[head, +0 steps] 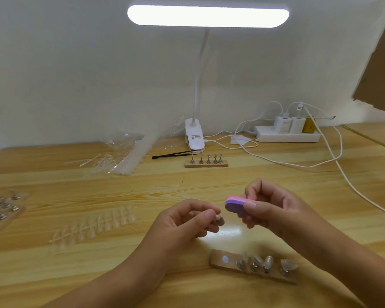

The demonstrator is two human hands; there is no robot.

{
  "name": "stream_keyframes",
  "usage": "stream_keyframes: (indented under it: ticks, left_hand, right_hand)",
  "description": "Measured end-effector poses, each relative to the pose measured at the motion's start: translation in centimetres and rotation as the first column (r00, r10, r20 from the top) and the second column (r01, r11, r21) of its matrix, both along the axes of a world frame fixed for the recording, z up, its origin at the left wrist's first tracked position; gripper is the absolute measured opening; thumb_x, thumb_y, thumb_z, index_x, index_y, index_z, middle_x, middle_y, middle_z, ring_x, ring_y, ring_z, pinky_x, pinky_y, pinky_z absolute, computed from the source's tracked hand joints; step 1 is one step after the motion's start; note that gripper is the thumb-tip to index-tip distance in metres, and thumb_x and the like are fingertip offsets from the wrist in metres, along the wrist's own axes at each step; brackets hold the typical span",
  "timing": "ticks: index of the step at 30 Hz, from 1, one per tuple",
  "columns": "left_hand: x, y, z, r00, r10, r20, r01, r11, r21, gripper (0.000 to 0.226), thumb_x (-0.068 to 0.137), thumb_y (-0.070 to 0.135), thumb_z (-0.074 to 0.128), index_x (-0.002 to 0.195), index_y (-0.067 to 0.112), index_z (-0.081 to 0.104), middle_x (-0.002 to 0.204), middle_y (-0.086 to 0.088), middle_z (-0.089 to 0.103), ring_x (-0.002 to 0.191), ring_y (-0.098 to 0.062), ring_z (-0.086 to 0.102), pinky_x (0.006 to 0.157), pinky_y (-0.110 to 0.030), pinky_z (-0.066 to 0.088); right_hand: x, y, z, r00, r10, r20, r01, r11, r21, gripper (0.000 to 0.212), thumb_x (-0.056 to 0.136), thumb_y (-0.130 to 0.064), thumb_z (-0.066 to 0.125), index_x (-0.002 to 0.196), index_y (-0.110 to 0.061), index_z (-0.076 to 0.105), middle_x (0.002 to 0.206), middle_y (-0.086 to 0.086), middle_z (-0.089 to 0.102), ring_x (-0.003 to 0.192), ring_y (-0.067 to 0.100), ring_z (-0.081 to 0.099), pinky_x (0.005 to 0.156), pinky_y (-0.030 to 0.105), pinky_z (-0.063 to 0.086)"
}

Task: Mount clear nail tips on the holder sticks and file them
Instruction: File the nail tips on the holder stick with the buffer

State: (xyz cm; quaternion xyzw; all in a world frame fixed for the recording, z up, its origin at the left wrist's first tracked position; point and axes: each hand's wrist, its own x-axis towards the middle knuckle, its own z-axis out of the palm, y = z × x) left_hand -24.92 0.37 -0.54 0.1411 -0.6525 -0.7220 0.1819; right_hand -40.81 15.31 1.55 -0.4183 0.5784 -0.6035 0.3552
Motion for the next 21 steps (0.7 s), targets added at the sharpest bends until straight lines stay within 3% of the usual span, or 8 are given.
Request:
stream_keyframes:
  ticks: [4,7,9,12,16,21]
  left_hand:
    - [-0.1,0.0,-0.1,1.0,0.009,-0.003,-0.009,1.0,-0.004,0.033,0.069,0.051,0.073,0.087,0.023,0.077,0.095,-0.002,0.076,0.087,-0.009,0.069,0.077,-0.017,0.051]
    - [-0.2,-0.1,-0.3,1.0,0.018,-0.012,-0.018,1.0,-0.016,0.036,0.068,0.053,0.074,0.087,0.023,0.079,0.092,-0.001,0.075,0.088,-0.009,0.068,0.081,-0.018,0.051]
    - [-0.1,-0.3,-0.3,1.0,-0.003,-0.011,0.003,1.0,-0.007,0.037,0.069,0.052,0.075,0.092,0.023,0.08,0.094,-0.001,0.076,0.092,-0.01,0.069,0.084,-0.019,0.052]
    - [0.0,-0.3,-0.3,0.999,-0.039,0.015,0.039,0.999,-0.027,0.027,0.074,0.039,0.079,0.097,0.024,0.078,0.1,-0.001,0.076,0.096,-0.01,0.069,0.083,-0.016,0.05]
    - [-0.1,-0.2,-0.4,1.0,-0.014,0.01,0.015,0.999,-0.04,0.016,0.075,0.03,0.076,0.091,0.026,0.079,0.09,0.001,0.075,0.082,-0.008,0.067,0.078,-0.017,0.051]
    - [-0.1,-0.1,-0.3,1.0,-0.01,-0.006,0.01,1.0,-0.007,0.009,0.075,0.028,0.073,0.084,0.029,0.077,0.082,0.001,0.074,0.077,-0.007,0.067,0.073,-0.016,0.051]
  right_hand:
    - [0.8,0.0,0.0,0.998,-0.039,-0.048,0.038,0.999,-0.018,0.021,0.074,-0.019,0.068,0.094,-0.015,0.061,0.086,0.003,0.071,0.076,0.015,0.066,0.07,0.021,0.053]
    - [1.2,-0.1,0.1,0.998,-0.027,-0.049,0.026,0.999,-0.023,0.038,0.078,-0.018,0.065,0.111,-0.036,0.068,0.093,-0.003,0.069,0.086,0.019,0.072,0.078,0.022,0.056]
    - [1.3,-0.1,0.2,0.999,-0.026,-0.032,0.025,0.999,-0.04,0.04,0.08,-0.019,0.064,0.115,-0.038,0.069,0.094,-0.004,0.068,0.089,0.025,0.073,0.079,0.025,0.057]
    - [1.2,-0.1,0.3,0.998,-0.06,0.012,0.06,0.995,-0.075,0.033,0.081,-0.019,0.063,0.11,-0.031,0.072,0.095,0.0,0.069,0.09,0.03,0.073,0.077,0.028,0.059]
    - [0.7,-0.2,0.4,0.99,-0.1,0.104,0.109,0.991,-0.084,0.025,0.076,-0.015,0.067,0.099,-0.024,0.071,0.092,0.005,0.069,0.09,0.034,0.072,0.076,0.031,0.059]
    - [0.7,0.0,0.3,0.999,-0.038,-0.019,0.038,0.999,0.001,0.02,0.076,-0.019,0.071,0.095,-0.022,0.069,0.091,0.005,0.073,0.089,0.021,0.072,0.081,0.025,0.056]
